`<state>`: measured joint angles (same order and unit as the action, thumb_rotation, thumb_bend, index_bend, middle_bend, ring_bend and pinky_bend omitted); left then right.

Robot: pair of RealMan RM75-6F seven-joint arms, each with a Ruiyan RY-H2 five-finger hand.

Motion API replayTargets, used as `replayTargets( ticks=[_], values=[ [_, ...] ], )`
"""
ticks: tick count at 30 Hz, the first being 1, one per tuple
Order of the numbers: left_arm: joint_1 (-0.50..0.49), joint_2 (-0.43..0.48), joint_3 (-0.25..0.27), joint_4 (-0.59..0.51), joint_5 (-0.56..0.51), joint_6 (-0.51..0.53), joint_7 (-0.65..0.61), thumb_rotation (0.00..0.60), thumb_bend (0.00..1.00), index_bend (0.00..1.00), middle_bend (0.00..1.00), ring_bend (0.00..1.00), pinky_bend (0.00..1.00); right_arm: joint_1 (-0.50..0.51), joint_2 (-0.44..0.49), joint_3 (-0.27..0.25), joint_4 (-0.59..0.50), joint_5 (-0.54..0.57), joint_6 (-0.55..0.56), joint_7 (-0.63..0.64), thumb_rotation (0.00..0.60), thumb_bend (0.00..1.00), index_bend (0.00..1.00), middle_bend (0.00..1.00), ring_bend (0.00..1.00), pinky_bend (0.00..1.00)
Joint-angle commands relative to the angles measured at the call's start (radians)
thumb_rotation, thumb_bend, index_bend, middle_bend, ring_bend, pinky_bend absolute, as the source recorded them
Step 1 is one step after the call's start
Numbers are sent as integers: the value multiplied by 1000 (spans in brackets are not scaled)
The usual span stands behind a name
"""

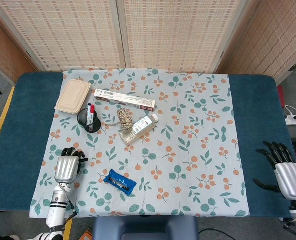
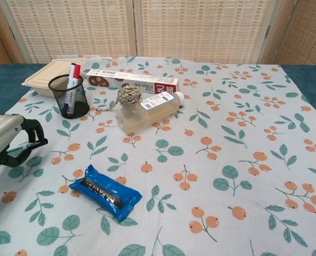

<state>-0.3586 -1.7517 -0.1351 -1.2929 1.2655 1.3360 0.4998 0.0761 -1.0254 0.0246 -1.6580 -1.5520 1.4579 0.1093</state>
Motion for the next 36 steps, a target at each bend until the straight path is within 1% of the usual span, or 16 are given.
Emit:
replayTargets(
  ticks=[1, 5, 7, 10, 13, 17, 20, 23, 26, 29, 32, 36],
  values=[
    [2, 24, -8, -39, 26, 31, 4, 600, 418, 443, 552, 214, 208, -1, 1, -1, 0, -3, 2, 2, 600, 0, 245, 83, 47, 0],
    [2, 67, -37, -111, 68, 80, -51, 600, 419, 443, 552, 214, 212, -1, 1, 0, 4, -4, 4, 12, 600, 0, 245, 83, 47, 0],
    [-1, 111, -72, -175, 81, 96, -124, 600, 419, 443, 553, 214, 213, -1, 1, 1, 8, -4, 5, 22, 600, 0, 244, 83, 47, 0],
    [-8, 181, -122, -262, 70, 86, -206, 600, 419, 444, 557, 217, 213, -1, 1, 1, 12, -6, 7, 37, 600, 0, 243, 83, 47, 0],
    [-30, 272, -190, -340, 39, 47, -256, 600, 421, 444, 556, 217, 212, -1, 2, 1, 17, -11, 10, 45, 600, 0, 241, 83, 47, 0],
    [-77, 396, -298, -421, -27, -28, -301, 600, 420, 443, 555, 217, 212, -4, 3, 3, 19, -10, 17, 55, 600, 0, 239, 83, 47, 0],
    [-121, 468, -366, -451, -79, -87, -307, 600, 421, 444, 556, 217, 212, -6, 4, 6, 20, -5, 21, 55, 600, 0, 237, 83, 47, 0],
    [-175, 504, -403, -444, -129, -143, -287, 600, 420, 444, 557, 217, 212, -6, 4, 9, 22, 2, 21, 55, 600, 0, 236, 83, 47, 0],
    [-224, 507, -415, -423, -171, -191, -276, 600, 420, 444, 556, 217, 212, -8, 5, 11, 23, 9, 21, 59, 600, 0, 236, 83, 47, 0],
    [-273, 479, -410, -383, -215, -236, -290, 600, 420, 444, 557, 217, 211, -10, 6, 16, 25, 18, 23, 62, 600, 0, 236, 83, 47, 0],
    [-306, 440, -393, -332, -242, -267, -324, 600, 420, 444, 556, 217, 209, -10, 7, 19, 27, 27, 21, 62, 600, 0, 236, 83, 47, 0],
    [-339, 388, -363, -250, -243, -285, -354, 600, 420, 444, 556, 217, 208, -10, 5, 23, 29, 37, 16, 61, 600, 0, 235, 83, 47, 0]
  ],
)
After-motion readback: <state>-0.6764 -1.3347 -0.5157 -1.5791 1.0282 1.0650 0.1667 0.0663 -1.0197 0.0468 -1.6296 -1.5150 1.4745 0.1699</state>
